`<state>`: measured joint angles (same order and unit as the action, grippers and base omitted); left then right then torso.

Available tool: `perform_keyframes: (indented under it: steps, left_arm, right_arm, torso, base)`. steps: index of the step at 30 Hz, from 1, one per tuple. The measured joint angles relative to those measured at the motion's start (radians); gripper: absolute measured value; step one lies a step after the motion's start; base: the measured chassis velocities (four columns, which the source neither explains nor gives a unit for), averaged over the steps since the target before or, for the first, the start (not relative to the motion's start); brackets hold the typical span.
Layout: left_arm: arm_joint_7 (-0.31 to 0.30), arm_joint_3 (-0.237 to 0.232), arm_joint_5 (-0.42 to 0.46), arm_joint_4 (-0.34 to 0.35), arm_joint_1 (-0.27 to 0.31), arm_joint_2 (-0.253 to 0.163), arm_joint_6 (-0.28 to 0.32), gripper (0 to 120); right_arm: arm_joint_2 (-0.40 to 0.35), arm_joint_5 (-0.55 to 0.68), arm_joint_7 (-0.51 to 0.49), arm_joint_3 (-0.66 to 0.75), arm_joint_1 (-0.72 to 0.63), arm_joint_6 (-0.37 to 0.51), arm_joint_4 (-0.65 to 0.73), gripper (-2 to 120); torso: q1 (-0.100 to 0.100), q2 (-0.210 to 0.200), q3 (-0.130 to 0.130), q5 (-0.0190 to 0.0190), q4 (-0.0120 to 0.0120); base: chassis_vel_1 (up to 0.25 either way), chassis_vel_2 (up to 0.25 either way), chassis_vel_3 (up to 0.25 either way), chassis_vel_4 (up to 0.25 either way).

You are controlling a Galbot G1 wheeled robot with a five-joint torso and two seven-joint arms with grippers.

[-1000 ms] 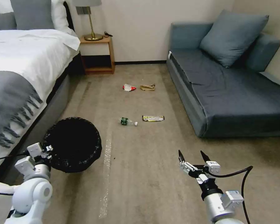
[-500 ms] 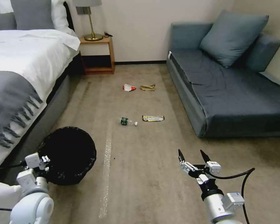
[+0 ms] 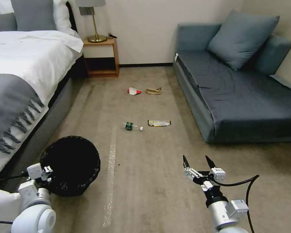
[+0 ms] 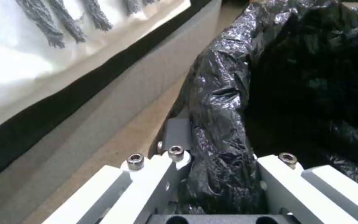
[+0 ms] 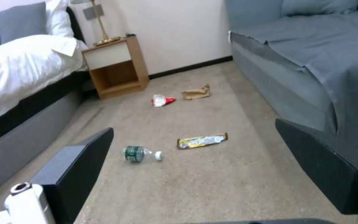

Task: Pick up the trash bin, then pick up the garbage on the floor and place it into the trash bin.

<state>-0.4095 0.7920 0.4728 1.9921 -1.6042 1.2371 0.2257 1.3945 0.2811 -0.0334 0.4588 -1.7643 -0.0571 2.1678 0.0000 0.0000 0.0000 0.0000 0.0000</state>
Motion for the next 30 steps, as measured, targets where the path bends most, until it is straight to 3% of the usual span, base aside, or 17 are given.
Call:
perform_keyframes:
  steps: [30]
  left_arm:
    - [0.006, -0.004, -0.001, -0.023, 0.008, -0.001, -0.012, 7]
  right_arm:
    - [0.010, -0.003, 0.007, -0.001, 0.007, -0.017, -0.034, 100]
  torso:
    - [0.000, 0.000, 0.000, 0.0001, 0.0000]
  base:
    - [-0.013, 0.012, 0.015, -0.015]
